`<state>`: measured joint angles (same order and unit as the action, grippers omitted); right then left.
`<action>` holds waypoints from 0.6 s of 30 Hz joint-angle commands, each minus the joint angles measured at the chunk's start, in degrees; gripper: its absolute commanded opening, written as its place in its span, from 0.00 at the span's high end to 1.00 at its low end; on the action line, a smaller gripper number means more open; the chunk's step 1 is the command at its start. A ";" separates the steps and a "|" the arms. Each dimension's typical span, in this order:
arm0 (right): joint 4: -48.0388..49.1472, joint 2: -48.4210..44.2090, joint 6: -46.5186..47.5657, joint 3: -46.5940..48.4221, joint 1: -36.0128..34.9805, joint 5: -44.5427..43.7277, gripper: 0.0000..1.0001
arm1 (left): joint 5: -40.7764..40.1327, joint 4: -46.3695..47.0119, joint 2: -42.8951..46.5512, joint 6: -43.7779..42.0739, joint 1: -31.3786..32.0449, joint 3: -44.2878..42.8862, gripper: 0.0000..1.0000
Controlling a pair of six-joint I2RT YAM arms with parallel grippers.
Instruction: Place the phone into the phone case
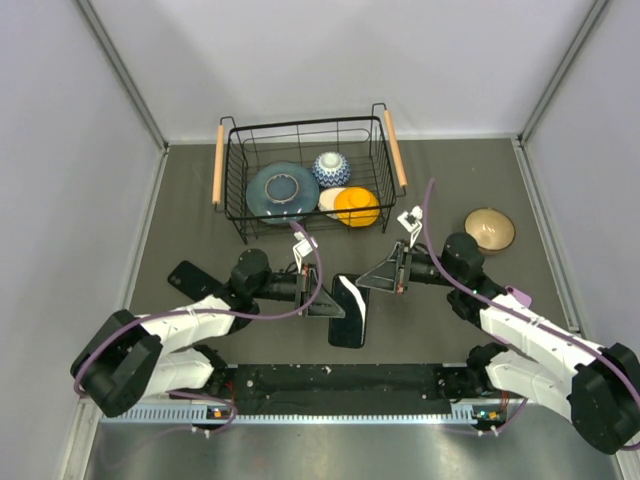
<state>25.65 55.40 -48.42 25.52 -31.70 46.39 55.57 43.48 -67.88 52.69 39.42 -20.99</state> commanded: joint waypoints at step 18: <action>5.55 -2.49 0.88 -3.54 0.33 6.69 1.00 | -5.83 -4.02 4.08 -1.98 -0.92 -5.02 0.61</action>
<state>26.26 53.84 -46.09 23.03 -31.70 50.65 51.00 38.28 -63.57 51.29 39.03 -22.85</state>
